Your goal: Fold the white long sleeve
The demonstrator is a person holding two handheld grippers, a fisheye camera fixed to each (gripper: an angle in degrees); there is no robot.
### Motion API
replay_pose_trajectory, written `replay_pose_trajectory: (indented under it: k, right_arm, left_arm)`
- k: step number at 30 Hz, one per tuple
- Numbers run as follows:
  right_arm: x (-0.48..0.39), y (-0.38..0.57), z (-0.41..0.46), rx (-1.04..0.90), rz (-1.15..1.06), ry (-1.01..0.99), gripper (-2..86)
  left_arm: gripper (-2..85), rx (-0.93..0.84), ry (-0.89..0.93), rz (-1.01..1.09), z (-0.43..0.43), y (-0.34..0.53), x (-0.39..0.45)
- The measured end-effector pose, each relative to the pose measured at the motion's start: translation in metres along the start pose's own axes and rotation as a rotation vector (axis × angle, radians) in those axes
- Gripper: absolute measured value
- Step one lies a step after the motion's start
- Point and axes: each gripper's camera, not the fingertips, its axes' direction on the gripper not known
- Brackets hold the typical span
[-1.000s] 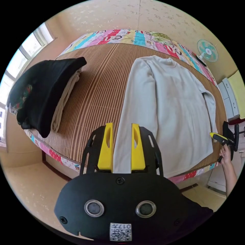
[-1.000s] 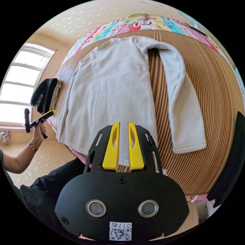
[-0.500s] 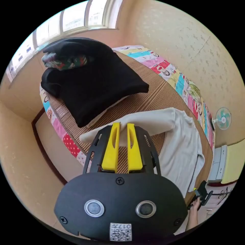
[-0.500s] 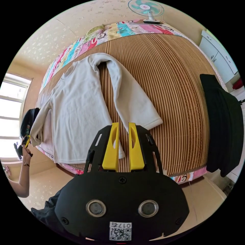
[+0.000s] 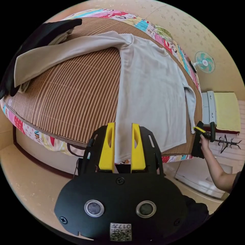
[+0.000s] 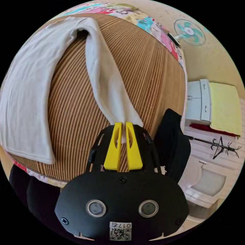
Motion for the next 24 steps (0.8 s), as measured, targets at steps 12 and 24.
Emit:
replay_pose_trajectory:
  k: [12,24]
  right_arm:
    - [-0.044,0.028,-0.037,0.13,-0.071,-0.647,7.6]
    - [-0.106,0.167,-0.021,-0.168,-0.052,-0.689,0.4]
  left_arm:
    - [5.5,-0.123,-0.117,0.03,-0.008,0.001,-0.02]
    - [8.3,0.007,0.125,-0.438,-0.11,0.071,-0.149]
